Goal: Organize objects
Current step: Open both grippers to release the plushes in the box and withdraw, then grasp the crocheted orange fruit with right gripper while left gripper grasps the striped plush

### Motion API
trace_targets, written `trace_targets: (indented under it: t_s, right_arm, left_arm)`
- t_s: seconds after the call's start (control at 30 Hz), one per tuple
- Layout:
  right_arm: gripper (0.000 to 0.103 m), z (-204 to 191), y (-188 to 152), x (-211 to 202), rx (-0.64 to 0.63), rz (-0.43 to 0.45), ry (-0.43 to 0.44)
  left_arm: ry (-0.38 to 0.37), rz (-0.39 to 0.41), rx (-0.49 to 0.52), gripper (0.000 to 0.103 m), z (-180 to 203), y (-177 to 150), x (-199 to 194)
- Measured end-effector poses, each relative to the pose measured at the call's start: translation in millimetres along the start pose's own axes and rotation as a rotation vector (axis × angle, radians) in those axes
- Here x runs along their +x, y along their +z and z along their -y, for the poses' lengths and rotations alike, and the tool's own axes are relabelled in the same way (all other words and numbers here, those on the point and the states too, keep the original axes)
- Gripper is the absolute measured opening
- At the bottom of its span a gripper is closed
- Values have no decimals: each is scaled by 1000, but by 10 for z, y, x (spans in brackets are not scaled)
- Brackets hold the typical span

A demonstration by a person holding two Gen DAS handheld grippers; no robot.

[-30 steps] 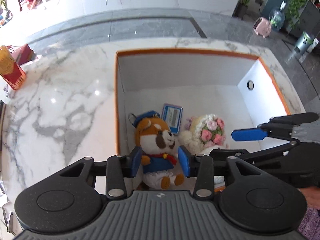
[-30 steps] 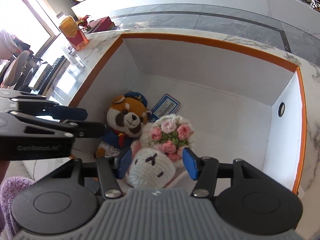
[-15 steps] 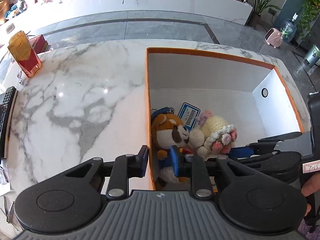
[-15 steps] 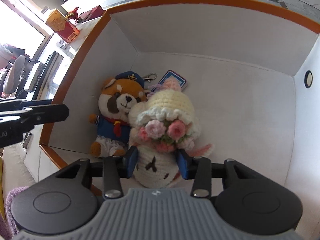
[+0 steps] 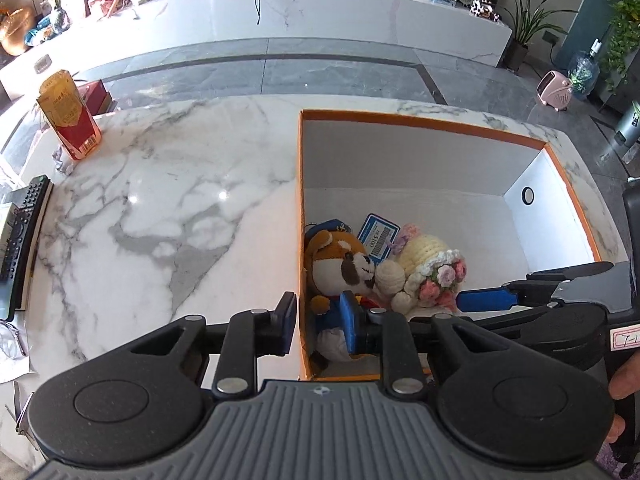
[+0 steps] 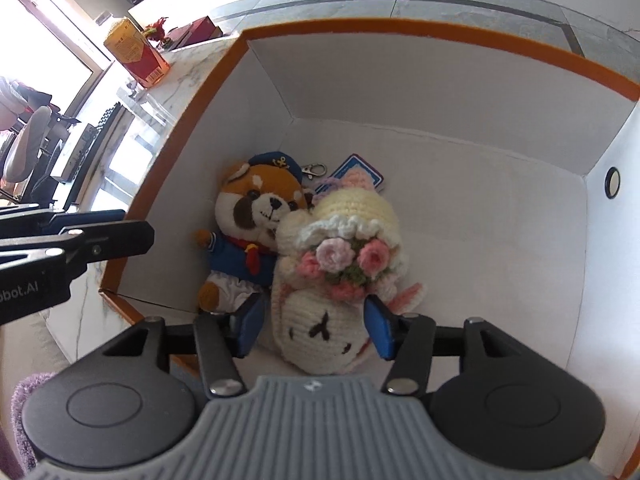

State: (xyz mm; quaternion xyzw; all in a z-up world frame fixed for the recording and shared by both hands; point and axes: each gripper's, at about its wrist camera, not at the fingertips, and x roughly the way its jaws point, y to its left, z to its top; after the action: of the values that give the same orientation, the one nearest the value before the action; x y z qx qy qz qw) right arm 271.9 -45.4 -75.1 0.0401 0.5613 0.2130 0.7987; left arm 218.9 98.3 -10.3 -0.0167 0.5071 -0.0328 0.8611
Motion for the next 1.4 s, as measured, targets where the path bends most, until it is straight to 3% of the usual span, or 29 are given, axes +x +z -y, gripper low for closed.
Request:
trace_targets:
  t_s: [0.2,0.33,0.47,0.67,0.87,0.93,1.13,1.4]
  right_arm:
    - [59,-173,-171,-473,-66,97,-38]
    - [59,-244,-368,-819,-74,160,-31]
    - [59,-214,-653,-1068,-49,208,-25]
    - [56,-16,-1147,-1253,27,255,-67]
    - [56,297,-1603,-1264,115,259,-186]
    - [56,397,-1711,-1220,146,240,-212]
    - [53,512,-1956,-1048,194,187,-159]
    - [52,483,-1992,-900,174,168,-127]
  left_arm:
    - [-41,61,29,35,103,-226,-392]
    - [-66,86,33,45,151,-425,-590]
    - [-115,96,21,45,192,-648,-715]
    - [-186,108,3,45,314,-972,-729]
    - [-230,77,-7,46,495,-1225,-566]
    - [-226,51,14,46,583,-1302,-508]
    - [-161,-2,171,52,861,-1536,-396]
    - [-63,-20,341,64,1143,-1758,-287]
